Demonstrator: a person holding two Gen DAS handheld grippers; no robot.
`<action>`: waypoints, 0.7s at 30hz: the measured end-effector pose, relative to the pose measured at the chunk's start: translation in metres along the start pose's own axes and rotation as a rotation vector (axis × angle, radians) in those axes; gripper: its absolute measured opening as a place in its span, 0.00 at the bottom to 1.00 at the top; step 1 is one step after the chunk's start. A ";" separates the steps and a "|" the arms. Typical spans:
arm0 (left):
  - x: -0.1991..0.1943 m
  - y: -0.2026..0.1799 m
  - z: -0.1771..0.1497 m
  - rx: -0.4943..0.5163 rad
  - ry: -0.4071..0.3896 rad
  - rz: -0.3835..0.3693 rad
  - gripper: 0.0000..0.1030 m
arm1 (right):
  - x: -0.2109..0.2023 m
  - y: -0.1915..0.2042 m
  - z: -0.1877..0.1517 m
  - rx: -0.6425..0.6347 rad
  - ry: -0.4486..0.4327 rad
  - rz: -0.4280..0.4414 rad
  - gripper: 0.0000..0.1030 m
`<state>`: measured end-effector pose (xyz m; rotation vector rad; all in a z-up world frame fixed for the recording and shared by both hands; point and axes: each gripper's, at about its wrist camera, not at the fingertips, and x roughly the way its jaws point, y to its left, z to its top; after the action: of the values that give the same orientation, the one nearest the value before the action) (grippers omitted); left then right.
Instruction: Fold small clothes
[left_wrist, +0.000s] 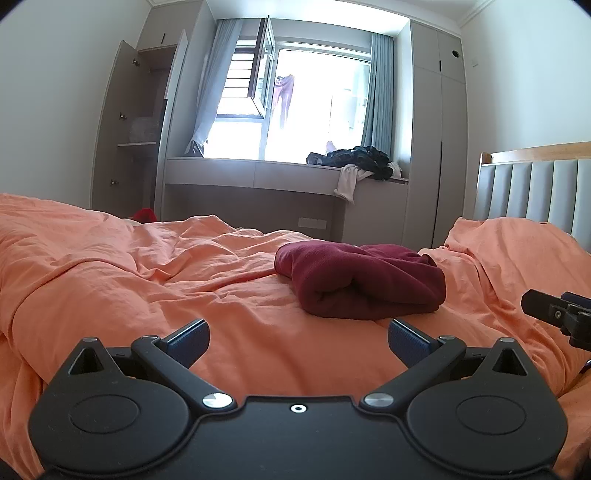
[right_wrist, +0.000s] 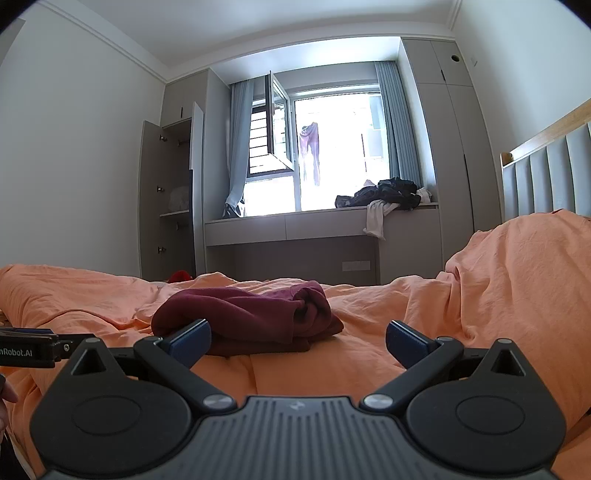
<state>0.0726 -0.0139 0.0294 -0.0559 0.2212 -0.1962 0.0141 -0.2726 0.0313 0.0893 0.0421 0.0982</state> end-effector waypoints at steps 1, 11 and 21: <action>0.000 0.000 0.000 -0.001 0.001 -0.001 1.00 | 0.000 0.000 0.000 0.000 0.000 0.000 1.00; 0.002 0.001 0.000 -0.006 0.008 0.001 1.00 | 0.000 0.000 0.000 0.000 -0.001 0.000 1.00; 0.002 0.002 0.000 -0.011 0.011 0.002 1.00 | 0.000 0.000 0.000 0.002 0.002 0.002 1.00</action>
<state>0.0753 -0.0126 0.0286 -0.0655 0.2330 -0.1936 0.0143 -0.2723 0.0313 0.0914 0.0441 0.1006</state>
